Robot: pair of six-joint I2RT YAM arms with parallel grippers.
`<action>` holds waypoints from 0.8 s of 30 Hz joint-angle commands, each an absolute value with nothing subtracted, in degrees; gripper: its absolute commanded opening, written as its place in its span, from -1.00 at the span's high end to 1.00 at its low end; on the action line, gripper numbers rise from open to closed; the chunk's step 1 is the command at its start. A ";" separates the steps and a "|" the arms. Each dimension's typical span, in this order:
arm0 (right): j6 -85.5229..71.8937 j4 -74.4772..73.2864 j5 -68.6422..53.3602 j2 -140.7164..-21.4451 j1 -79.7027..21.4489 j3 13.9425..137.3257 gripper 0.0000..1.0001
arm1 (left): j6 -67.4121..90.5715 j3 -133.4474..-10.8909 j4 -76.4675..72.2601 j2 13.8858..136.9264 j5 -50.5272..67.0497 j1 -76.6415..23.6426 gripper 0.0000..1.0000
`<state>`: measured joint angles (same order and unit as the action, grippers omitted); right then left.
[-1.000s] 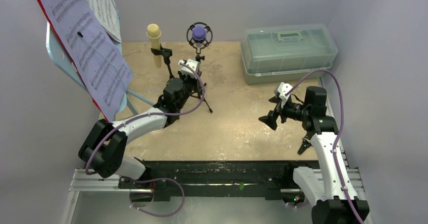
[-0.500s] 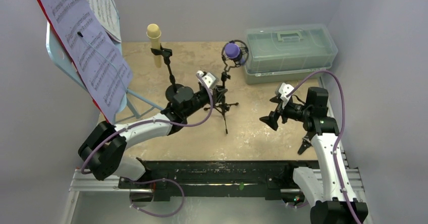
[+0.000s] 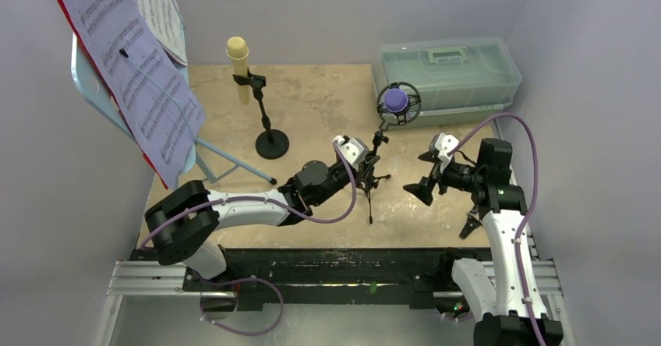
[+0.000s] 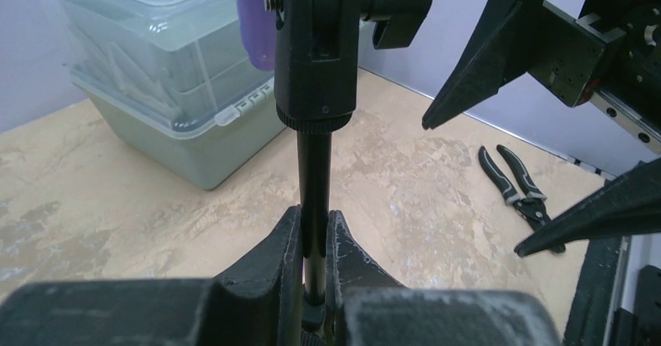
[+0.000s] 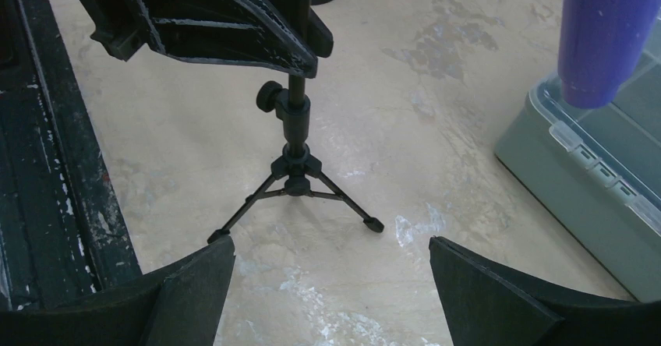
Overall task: Pack up the instrument practice props
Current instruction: Move the microphone stand with the microphone to the center of the board, then pick up the microphone from the microphone stand.
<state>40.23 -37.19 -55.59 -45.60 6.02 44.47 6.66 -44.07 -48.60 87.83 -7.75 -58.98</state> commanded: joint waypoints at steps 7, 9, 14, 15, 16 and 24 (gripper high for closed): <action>53.49 -51.19 -60.56 -45.37 6.77 53.61 -0.98 | 1.29 -46.06 -58.63 91.32 -18.52 -62.23 1.00; 56.97 -57.87 -60.09 -46.61 6.77 60.25 -0.98 | 2.11 -45.78 -58.12 91.23 -17.53 -62.23 1.00; 59.76 -68.43 -60.19 -51.36 6.77 77.83 -0.98 | 5.76 -45.13 -55.00 90.27 -15.19 -62.23 0.39; 59.75 -69.45 -60.35 -52.73 6.77 81.04 -0.98 | 6.48 -45.02 -54.09 89.76 -14.86 -62.23 0.24; 60.02 -70.39 -60.37 -54.10 6.77 83.82 -0.97 | 7.31 -45.05 -53.09 89.32 -14.55 -62.23 0.09; 63.68 -73.25 -70.37 -65.86 6.71 103.97 -0.98 | 10.23 -45.66 -42.09 84.39 -10.71 -62.14 -0.45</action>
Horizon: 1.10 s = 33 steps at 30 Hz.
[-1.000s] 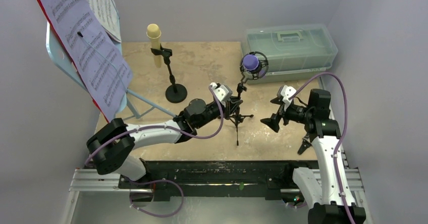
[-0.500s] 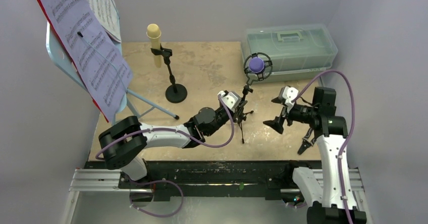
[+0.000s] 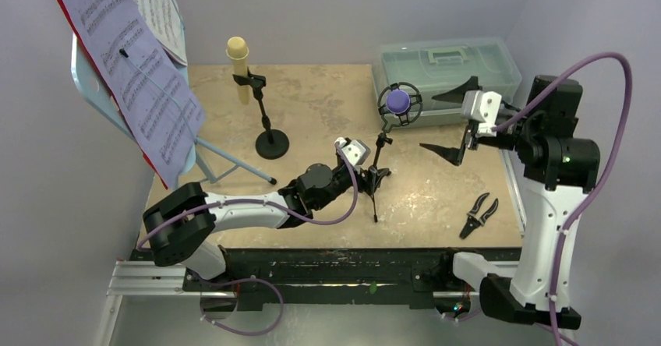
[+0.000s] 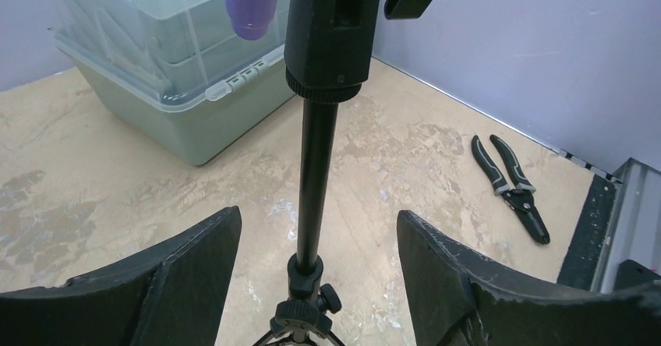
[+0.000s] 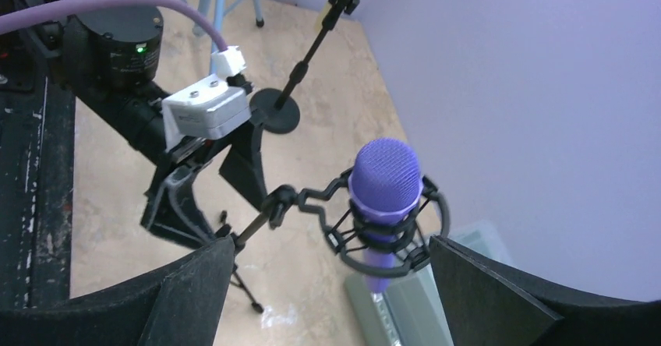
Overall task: Pack up the instrument practice props
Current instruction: Pick up the microphone from the microphone stand.
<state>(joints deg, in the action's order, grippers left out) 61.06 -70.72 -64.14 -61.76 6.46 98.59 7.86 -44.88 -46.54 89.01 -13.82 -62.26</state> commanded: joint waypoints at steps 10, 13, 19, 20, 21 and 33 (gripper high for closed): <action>46.22 -48.19 -64.77 -69.02 -2.56 100.50 -0.98 | 15.46 -39.91 -36.17 77.20 -5.39 -62.05 -0.53; 46.84 -47.43 -60.91 -70.47 -5.63 99.80 -0.98 | 16.71 -38.49 -35.33 75.65 -5.36 -62.05 -0.53; 49.72 -46.44 -53.53 -72.25 -9.06 97.66 -0.94 | 18.67 -35.99 -36.29 74.62 -6.48 -62.05 -0.53; 50.19 -46.33 -52.61 -72.43 -9.49 97.38 -0.91 | 18.71 -35.88 -36.39 74.62 -6.59 -62.09 -0.53; 50.70 -46.32 -51.63 -72.57 -9.89 97.09 -0.87 | 18.72 -35.87 -36.39 74.66 -6.77 -62.06 -0.53; 56.03 -47.75 -48.49 -73.23 -12.21 96.58 -0.23 | 19.15 -35.57 -36.01 74.88 -6.23 -62.05 -0.52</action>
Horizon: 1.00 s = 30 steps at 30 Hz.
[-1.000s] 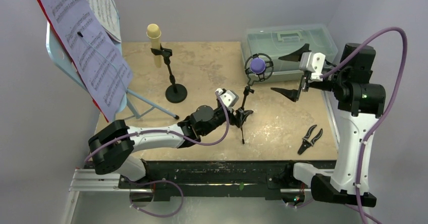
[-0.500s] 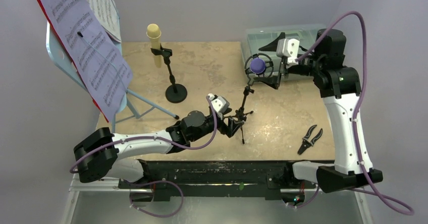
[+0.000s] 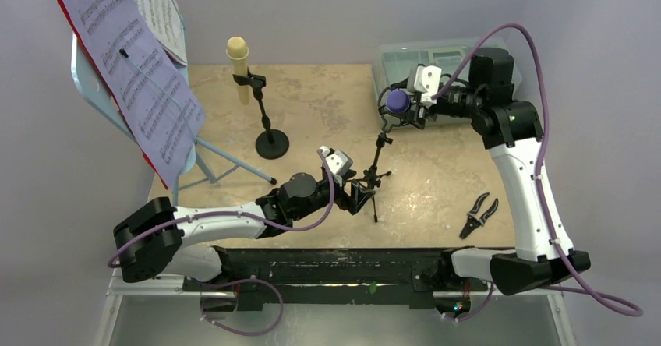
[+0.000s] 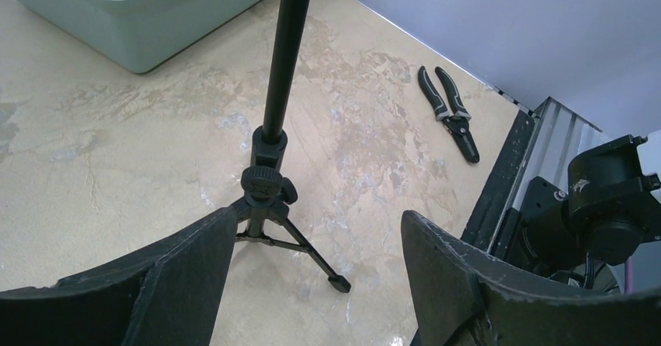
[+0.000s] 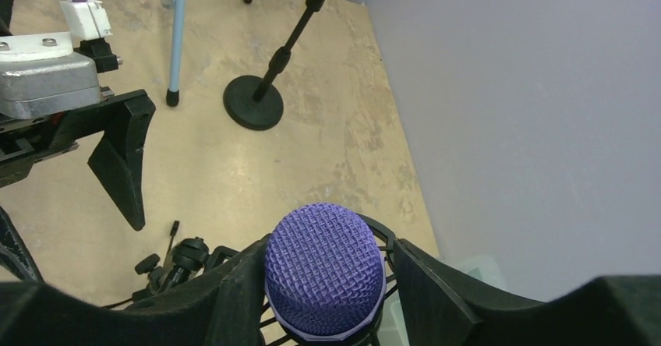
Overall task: Pack up the instrument practice props
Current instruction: Pick up the microphone from the microphone stand.
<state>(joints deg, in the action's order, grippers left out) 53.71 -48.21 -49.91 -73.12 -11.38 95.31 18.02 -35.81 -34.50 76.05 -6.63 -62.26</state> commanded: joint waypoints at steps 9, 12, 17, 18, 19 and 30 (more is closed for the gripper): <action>56.92 -52.67 -55.14 -73.69 -12.48 106.70 0.70 | 19.60 -34.78 -35.42 74.09 -6.50 -62.05 -0.52; 54.31 -53.33 -59.57 -74.33 -12.48 112.44 0.79 | 19.30 -35.04 -34.65 74.01 -6.78 -62.05 -0.51; 48.05 -52.56 -67.47 -75.41 -12.48 119.04 0.86 | 19.12 -35.11 -33.79 74.09 -7.23 -62.05 -0.51; 46.40 -52.03 -68.36 -75.37 -12.39 120.19 0.90 | 19.08 -35.07 -33.61 74.16 -7.33 -62.05 -0.51; 45.09 -51.88 -69.28 -75.26 -12.39 121.55 0.92 | 19.07 -35.15 -33.46 74.24 -7.37 -62.05 -0.51; 26.62 -45.26 -74.30 -70.21 -7.84 130.93 1.00 | 17.77 -35.94 -32.25 74.99 -7.76 -62.05 -0.51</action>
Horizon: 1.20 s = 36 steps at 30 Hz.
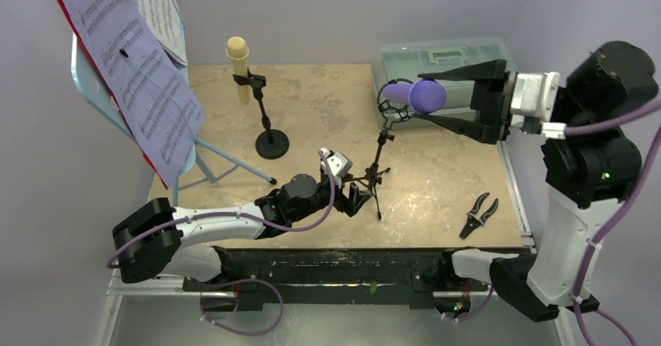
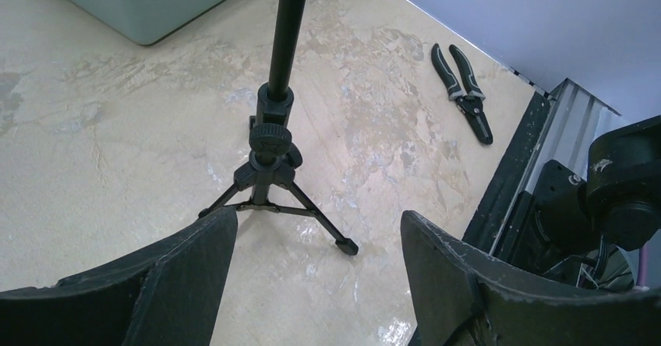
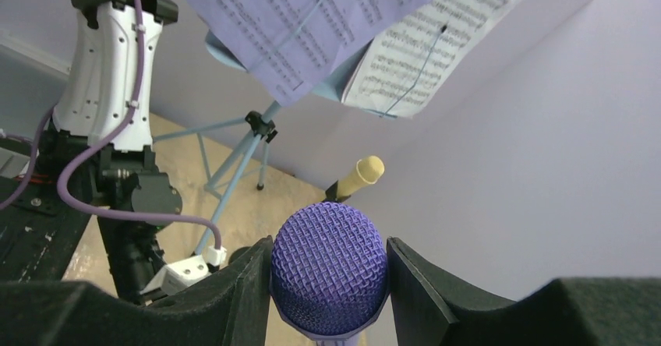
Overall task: Pack up the instrument practice props
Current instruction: Pick up the microphone from the microphone stand, then place the microphone at the center of the board.
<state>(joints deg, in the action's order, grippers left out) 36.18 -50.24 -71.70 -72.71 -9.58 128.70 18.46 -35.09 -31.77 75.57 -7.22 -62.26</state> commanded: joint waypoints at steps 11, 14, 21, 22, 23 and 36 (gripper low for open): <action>18.98 -36.91 -33.65 -64.94 -4.80 124.06 1.00 | 16.67 -34.19 -30.59 72.98 -10.19 -62.05 -0.55; 16.16 -34.38 -26.54 -63.53 -3.98 121.20 1.00 | 17.39 -34.33 -28.80 72.57 -11.10 -62.05 -0.58; 9.22 -29.11 -18.33 -59.55 -1.81 108.81 1.00 | 20.13 -32.87 -27.75 70.68 -13.76 -62.05 -0.88; 8.36 -28.46 -18.29 -58.75 -1.39 106.56 1.00 | 20.58 -32.54 -27.80 70.38 -14.12 -62.05 -0.96; 6.58 -26.75 -17.86 -56.68 -0.25 100.64 1.00 | 21.43 -31.86 -27.69 69.81 -14.77 -62.05 -1.00; -2.77 -17.88 -23.68 -49.52 5.88 74.36 1.00 | 21.02 -29.97 -28.19 68.98 -8.80 -62.09 -0.98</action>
<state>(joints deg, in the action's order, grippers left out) 2.42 -25.17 -20.73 -50.92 4.56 78.52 20.47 -30.89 -26.68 70.91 -10.66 -62.26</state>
